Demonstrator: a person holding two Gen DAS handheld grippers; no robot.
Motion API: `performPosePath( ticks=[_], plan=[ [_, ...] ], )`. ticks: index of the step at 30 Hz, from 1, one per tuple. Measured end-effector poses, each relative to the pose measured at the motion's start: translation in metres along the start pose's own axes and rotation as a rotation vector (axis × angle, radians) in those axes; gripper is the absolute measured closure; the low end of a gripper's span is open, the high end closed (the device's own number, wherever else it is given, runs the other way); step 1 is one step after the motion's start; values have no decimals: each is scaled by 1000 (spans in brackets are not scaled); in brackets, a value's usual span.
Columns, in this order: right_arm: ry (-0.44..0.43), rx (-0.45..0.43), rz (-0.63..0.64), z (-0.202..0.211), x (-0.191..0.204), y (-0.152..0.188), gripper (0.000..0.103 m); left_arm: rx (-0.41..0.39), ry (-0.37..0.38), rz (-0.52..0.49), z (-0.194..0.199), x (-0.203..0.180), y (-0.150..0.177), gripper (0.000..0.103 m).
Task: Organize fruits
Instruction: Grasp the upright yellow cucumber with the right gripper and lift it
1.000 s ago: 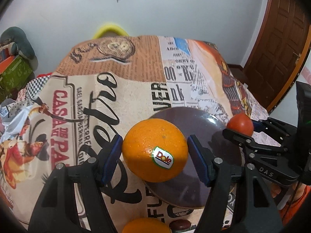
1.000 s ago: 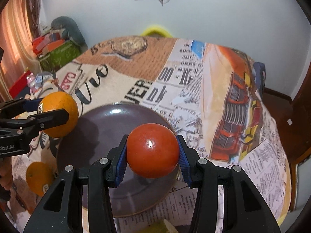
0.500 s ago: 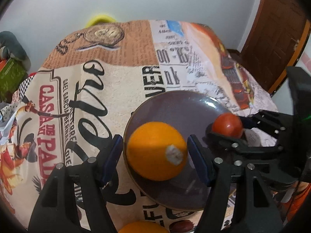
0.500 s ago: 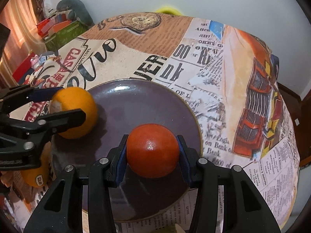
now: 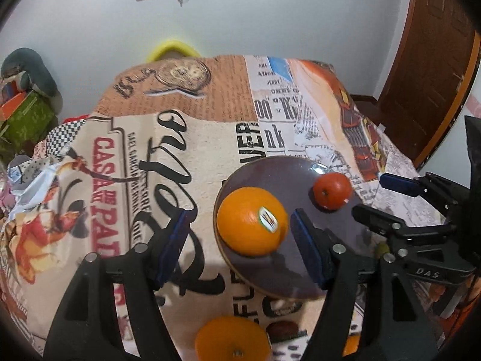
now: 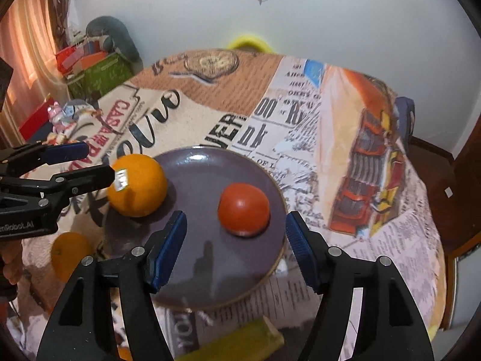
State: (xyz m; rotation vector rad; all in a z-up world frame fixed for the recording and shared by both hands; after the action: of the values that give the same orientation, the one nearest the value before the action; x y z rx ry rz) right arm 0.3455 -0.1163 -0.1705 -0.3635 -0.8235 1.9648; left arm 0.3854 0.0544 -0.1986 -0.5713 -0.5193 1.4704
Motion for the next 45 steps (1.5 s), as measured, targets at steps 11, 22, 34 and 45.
performPosePath(
  ticks=[11, 22, 34, 45],
  plan=[
    [20, -90, 12, 70, 25, 17, 38, -137, -59, 3, 90, 4, 18, 24],
    [20, -54, 30, 101, 54, 63, 38, -184, -80, 27, 146, 4, 57, 11],
    [-19, 79, -14, 70, 77, 115, 38, -120, -90, 26, 143, 7, 108, 10],
    [-66, 119, -56, 49, 80, 124, 70, -6, -85, 52, 106, 23, 140, 10]
  ],
)
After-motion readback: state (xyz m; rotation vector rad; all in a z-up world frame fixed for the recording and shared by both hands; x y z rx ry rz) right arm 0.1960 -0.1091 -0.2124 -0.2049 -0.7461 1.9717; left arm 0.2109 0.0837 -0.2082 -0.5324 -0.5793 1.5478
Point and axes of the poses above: each gripper's, at about its wrist camera, not at the fingertips, and z roughly against the way its jaws point, x to its left, y to its underside, the point moved 5 cm from there along -z, roughly the way its jaws point, and after that the axes turned 2 degrees about -y, right-handed, at the moved point
